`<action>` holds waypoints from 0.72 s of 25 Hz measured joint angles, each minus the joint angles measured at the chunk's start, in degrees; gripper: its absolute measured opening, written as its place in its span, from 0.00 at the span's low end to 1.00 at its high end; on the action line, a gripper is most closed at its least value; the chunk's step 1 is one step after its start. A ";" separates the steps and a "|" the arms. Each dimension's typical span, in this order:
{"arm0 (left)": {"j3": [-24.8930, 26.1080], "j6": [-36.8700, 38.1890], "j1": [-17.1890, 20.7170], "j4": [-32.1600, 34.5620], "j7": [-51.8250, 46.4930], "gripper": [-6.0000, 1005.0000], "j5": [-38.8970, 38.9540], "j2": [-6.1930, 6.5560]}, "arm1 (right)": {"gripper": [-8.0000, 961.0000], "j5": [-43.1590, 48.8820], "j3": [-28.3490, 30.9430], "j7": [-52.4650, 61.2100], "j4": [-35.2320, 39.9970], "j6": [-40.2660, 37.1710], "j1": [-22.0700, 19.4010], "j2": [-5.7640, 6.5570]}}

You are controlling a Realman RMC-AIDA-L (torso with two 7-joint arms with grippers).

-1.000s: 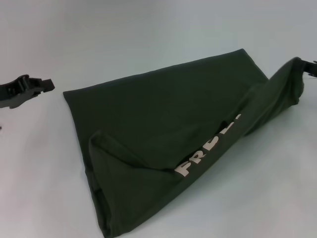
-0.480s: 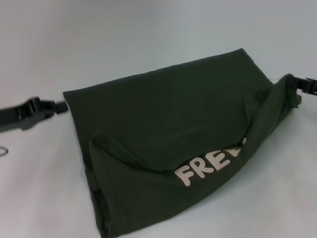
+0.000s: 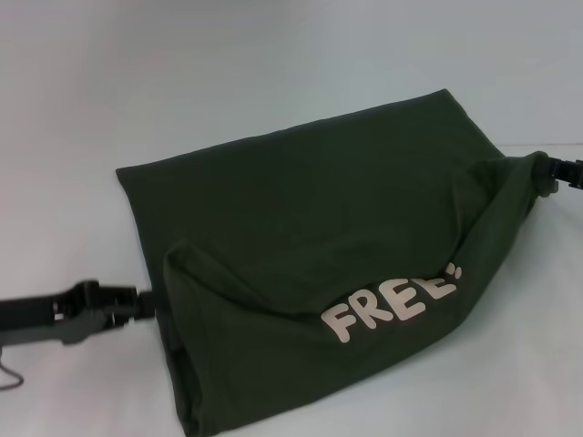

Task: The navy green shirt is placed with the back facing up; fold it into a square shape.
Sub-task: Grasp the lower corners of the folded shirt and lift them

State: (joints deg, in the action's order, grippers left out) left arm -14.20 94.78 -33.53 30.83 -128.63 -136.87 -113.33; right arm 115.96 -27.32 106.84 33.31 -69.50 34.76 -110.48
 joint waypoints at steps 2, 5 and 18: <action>-0.94 0.57 0.56 0.56 -2.05 0.16 -1.68 -0.24 | 0.04 0.06 -0.41 0.32 0.01 0.01 -0.03 0.16; -0.87 1.15 0.82 0.65 -2.87 0.23 -3.25 -0.34 | 0.04 0.07 -0.84 0.45 0.07 0.16 0.01 0.40; -7.00 1.55 1.23 0.19 -3.97 0.62 -4.08 -2.35 | 0.04 0.07 -1.42 0.47 0.09 0.64 0.18 0.37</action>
State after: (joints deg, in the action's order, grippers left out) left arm -21.19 96.33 -32.30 31.02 -132.60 -140.95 -115.68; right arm 116.03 -28.74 107.32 33.40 -68.85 34.94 -110.11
